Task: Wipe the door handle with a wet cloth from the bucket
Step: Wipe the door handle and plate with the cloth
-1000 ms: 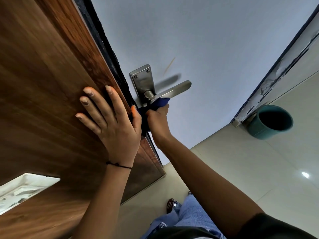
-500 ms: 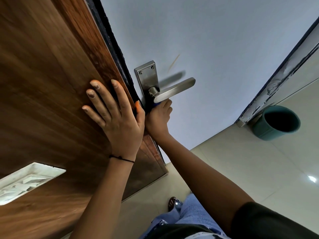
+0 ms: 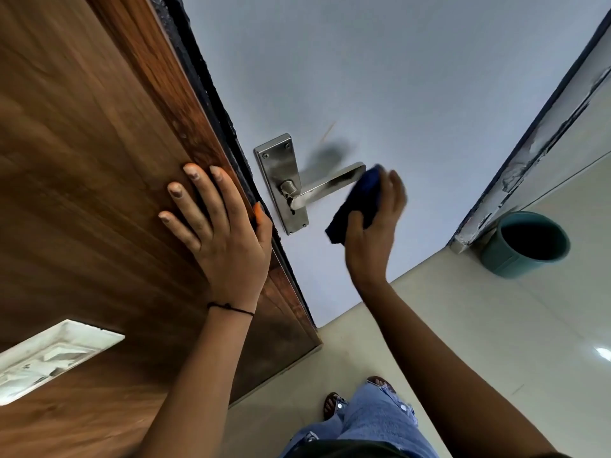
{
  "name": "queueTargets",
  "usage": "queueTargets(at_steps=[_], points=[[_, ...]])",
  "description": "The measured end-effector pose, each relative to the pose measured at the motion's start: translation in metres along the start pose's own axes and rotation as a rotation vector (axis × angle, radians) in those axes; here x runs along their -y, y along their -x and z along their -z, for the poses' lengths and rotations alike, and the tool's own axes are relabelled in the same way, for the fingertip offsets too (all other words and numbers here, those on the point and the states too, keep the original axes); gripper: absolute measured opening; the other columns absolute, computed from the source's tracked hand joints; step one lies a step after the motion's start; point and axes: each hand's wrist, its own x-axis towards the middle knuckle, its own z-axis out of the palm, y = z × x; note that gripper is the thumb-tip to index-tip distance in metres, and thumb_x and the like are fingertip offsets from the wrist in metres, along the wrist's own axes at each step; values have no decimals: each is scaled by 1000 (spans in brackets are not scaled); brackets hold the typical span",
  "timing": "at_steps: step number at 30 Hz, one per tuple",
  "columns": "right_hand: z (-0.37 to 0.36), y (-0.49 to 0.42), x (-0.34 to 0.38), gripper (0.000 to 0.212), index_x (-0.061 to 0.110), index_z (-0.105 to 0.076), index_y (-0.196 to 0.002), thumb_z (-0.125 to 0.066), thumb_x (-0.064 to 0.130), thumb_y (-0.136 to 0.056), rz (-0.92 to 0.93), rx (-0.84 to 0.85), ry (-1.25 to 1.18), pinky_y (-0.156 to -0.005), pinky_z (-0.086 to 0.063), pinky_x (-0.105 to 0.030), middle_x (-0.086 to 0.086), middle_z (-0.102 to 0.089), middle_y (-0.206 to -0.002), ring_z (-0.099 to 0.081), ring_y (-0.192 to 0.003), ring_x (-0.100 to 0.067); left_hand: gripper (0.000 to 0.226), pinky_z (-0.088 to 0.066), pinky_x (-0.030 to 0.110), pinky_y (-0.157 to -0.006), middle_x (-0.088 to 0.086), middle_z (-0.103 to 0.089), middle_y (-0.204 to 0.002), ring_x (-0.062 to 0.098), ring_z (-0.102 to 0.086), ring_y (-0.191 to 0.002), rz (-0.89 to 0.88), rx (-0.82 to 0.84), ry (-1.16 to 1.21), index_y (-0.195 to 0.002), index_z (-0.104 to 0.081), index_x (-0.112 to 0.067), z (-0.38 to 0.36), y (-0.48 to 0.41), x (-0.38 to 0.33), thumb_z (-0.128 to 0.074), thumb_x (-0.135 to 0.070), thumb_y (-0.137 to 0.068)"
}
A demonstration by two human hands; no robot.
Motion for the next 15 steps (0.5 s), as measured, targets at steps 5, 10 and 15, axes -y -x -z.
queueTargets(at_steps=[5, 10, 15], points=[[-22, 30, 9, 63, 21, -46, -142, -43, 9, -81, 428, 296, 299, -79, -51, -32, -7, -38, -154, -49, -101, -28, 70, -22, 59, -107, 24, -28, -145, 45, -24, -131, 11, -11, 7, -146, -17, -1, -2, 2, 0, -49, -35, -94], [-8, -21, -2, 62, 20, -59, -129, -46, -5, -73, 183, 33, 402, -71, -51, -43, -7, -45, -147, -51, -95, -31, 71, -13, 58, -110, 26, -27, -145, 47, -21, -132, 4, 1, 43, -147, -15, -2, -3, 1, 1, -47, -35, -94], [-30, 3, 16, 45, 22, -61, -118, -58, 4, -77, 428, 200, 501, -64, -50, -42, -11, -51, -129, -53, -91, -33, 71, -13, 58, -109, 24, -22, -146, 46, -20, -132, 13, 1, 58, -147, -13, -2, -4, 3, 1, -47, -36, -94]])
